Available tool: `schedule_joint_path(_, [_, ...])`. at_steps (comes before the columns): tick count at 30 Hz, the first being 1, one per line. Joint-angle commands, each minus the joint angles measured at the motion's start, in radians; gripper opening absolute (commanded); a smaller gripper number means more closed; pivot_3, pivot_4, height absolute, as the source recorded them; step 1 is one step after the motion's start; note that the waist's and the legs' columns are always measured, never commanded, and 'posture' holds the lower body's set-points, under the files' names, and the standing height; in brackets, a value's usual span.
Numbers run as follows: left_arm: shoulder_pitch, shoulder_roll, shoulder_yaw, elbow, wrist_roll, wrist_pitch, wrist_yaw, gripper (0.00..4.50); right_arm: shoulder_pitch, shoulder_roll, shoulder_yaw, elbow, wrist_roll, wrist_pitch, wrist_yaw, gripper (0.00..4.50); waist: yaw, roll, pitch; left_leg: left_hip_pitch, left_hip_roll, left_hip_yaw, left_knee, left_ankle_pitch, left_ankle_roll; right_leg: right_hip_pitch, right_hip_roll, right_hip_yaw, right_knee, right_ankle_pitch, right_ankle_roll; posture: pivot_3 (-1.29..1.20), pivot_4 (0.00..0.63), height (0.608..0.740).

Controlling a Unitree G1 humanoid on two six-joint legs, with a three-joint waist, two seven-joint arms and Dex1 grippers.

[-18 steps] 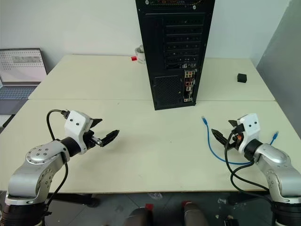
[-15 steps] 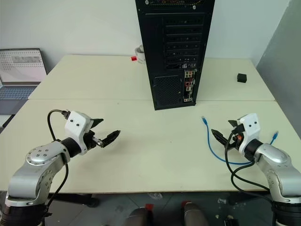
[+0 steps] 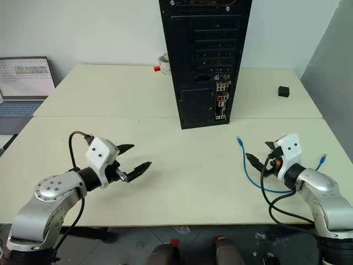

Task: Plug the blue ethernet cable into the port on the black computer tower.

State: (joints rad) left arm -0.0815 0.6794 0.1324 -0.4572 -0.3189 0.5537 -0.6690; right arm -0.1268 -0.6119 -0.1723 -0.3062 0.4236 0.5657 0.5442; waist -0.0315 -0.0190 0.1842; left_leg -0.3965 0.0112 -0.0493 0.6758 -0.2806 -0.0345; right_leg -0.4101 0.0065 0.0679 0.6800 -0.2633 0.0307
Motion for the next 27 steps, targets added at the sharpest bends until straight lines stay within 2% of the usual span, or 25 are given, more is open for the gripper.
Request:
schedule_joint_path(1, [-0.031,0.031,-0.040,-0.018,0.008,-0.051,-0.055,4.47,-0.040,0.051,0.037,-0.021,-0.033,0.027,-0.075,4.50,0.000,0.000,0.000,0.000,0.000,0.000,0.000,0.000,0.000,0.000,0.000,0.000,0.000,0.000,0.000,0.00,0.150,0.740])
schedule_joint_path(5, [-0.035,0.062,-0.089,-0.020,0.012,-0.083,-0.122,4.47,-0.079,0.095,0.108,0.032,-0.095,0.001,-0.096,4.50,-0.001,0.000,0.000,0.000,0.000,0.001,0.000,0.000,0.000,0.000,0.000,0.001,0.000,0.000,0.000,0.00,0.150,0.740])
schedule_joint_path(10, [-0.057,0.071,-0.111,-0.003,0.022,-0.106,-0.150,4.47,-0.173,0.182,0.166,0.208,-0.203,-0.081,-0.180,4.50,-0.002,0.000,0.000,0.000,0.000,0.001,0.000,0.000,0.000,0.000,0.000,0.000,0.000,0.000,0.000,0.00,0.150,0.740])
schedule_joint_path(16, [-0.064,0.072,-0.099,0.010,0.004,-0.136,-0.184,4.47,-0.253,0.240,0.171,0.423,-0.278,-0.172,-0.236,4.50,-0.001,0.000,0.000,-0.001,0.000,0.003,0.000,0.000,0.000,-0.001,0.001,0.000,0.000,0.000,0.000,0.00,0.150,0.740])
schedule_joint_path(22, [-0.062,0.066,-0.091,0.021,0.005,-0.146,-0.177,4.47,-0.286,0.271,0.145,0.505,-0.282,-0.206,-0.249,4.50,-0.002,0.000,0.000,0.000,0.000,0.002,0.000,0.000,0.000,0.000,0.000,0.001,0.000,0.000,0.000,0.00,0.150,0.740])
schedule_joint_path(27, [-0.057,0.060,-0.091,0.019,-0.020,-0.135,-0.183,4.50,-0.291,0.265,0.144,0.511,-0.296,-0.176,-0.254,3.66,-0.001,0.000,0.000,0.000,0.000,0.002,0.000,0.000,0.000,0.000,0.000,0.001,0.000,0.000,0.000,0.00,0.150,0.740])
